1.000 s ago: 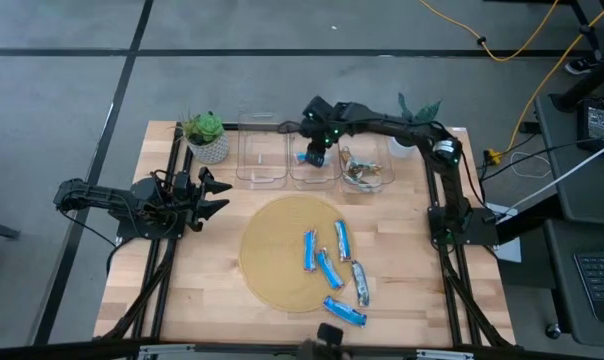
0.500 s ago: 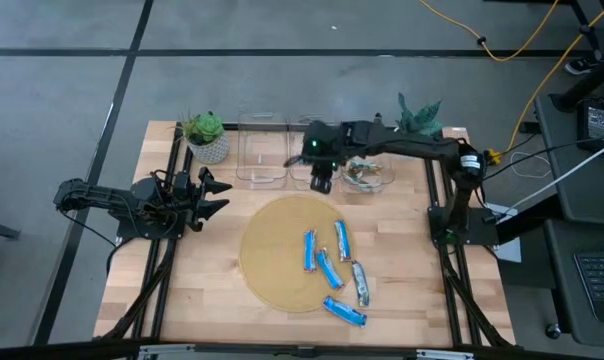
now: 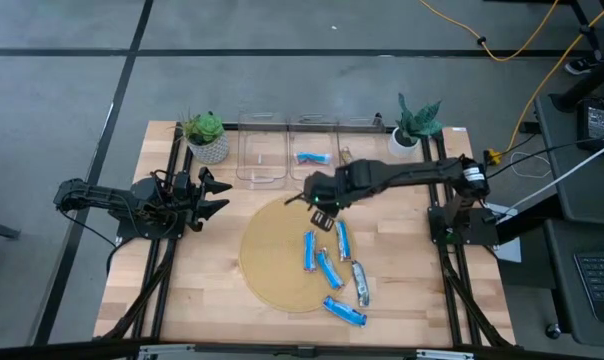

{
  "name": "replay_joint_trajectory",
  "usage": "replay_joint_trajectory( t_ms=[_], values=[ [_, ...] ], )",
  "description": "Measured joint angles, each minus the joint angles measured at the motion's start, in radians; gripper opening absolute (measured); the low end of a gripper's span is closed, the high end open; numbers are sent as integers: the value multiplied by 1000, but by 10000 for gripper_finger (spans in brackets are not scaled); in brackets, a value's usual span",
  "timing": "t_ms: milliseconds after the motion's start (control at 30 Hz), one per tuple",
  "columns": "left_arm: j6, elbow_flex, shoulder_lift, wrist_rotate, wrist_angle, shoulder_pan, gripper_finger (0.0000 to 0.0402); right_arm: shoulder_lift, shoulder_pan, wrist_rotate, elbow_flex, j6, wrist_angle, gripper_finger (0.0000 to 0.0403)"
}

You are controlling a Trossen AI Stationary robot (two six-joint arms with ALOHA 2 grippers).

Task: Pick and place Granola Bars by type
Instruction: Put the red granola bar into the middle transparent bin

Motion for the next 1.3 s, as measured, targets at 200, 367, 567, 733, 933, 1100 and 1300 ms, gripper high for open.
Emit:
replay_joint_trajectory(
  t_ms=[200, 367, 567, 733, 933, 1100, 1300],
  values=[
    [0, 0, 0, 0, 0, 0, 226, 2, 67, 49, 0, 150, -71, 121],
    [0, 0, 0, 0, 0, 0, 226, 3, 97, 50, -1, 219, -92, 121],
    [0, 0, 0, 0, 0, 0, 226, 3, 124, 50, -12, 313, -91, 121],
    [0, 0, 0, 0, 0, 0, 226, 3, 132, 43, -86, 354, -80, 130],
    [0, 0, 0, 0, 0, 0, 226, 5, 127, 9, -216, 391, 41, 177],
    [0, 0, 0, 0, 0, 0, 226, 5, 122, -39, -348, 458, 192, 235],
    [0, 0, 0, 0, 0, 0, 226, 5, 110, -90, -445, 548, 282, 291]
  ],
)
